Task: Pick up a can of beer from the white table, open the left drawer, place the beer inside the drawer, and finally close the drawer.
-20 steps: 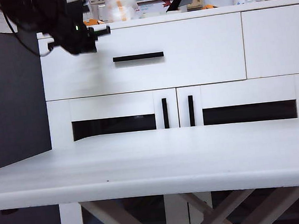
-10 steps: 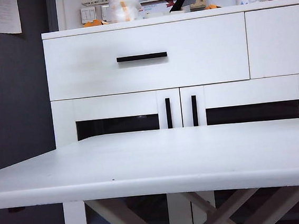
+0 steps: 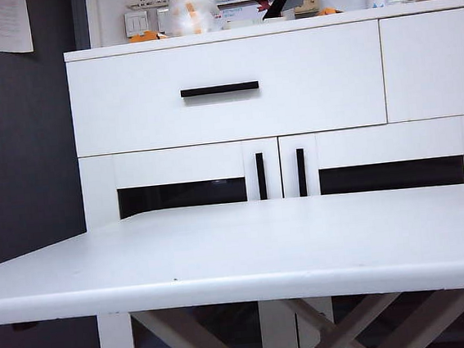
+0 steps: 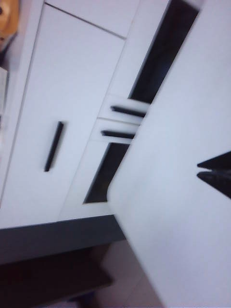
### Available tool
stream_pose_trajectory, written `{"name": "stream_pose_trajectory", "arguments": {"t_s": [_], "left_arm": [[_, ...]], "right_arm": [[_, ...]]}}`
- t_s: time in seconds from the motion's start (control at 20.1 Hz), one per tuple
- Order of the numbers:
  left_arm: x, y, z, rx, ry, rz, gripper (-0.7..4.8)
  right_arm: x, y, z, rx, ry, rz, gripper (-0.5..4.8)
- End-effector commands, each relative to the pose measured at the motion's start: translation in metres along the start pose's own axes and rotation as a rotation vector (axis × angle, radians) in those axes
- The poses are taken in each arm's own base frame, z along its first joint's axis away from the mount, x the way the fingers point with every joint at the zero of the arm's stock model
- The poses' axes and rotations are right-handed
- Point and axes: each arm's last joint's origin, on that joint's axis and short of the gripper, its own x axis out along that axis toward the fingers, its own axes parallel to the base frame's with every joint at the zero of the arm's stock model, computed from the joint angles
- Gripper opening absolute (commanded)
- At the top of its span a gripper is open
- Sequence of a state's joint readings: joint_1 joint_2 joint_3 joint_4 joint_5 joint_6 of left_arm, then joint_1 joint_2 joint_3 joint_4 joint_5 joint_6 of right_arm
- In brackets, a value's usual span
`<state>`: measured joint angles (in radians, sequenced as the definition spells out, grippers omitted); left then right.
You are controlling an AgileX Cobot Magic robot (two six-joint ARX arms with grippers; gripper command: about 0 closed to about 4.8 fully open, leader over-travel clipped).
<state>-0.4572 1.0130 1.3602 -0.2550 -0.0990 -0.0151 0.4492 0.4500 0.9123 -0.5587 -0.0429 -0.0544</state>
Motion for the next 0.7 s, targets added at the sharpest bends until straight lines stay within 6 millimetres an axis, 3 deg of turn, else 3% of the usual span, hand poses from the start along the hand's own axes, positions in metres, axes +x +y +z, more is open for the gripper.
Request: {"name": "stream_pose_trajectory", "arguments": {"t_s": [0.05, 0.15, 0.35, 0.55, 0.7], "left_arm": [[-0.052, -0.005, -0.033, 0.025, -0.033, -0.041, -0.06], [-0.081, -0.001, -0.058, 0.028, -0.039, -0.058, -0.06], [-0.118, 0.006, -0.104, 0.028, -0.036, -0.067, -0.06], [-0.134, 0.009, -0.161, -0.006, 0.003, -0.105, -0.06], [-0.141, 0.011, -0.191, -0.01, -0.003, -0.101, -0.06]], "right_arm": [[-0.002, 0.002, -0.024, 0.027, -0.052, 0.003, -0.05], [0.0, 0.002, -0.044, 0.062, -0.023, 0.001, -0.05], [0.002, 0.005, -0.064, 0.063, 0.022, 0.037, -0.05], [0.002, 0.005, -0.073, 0.068, 0.098, 0.049, -0.05], [0.002, 0.005, -0.074, 0.068, 0.117, 0.035, -0.05]]}}
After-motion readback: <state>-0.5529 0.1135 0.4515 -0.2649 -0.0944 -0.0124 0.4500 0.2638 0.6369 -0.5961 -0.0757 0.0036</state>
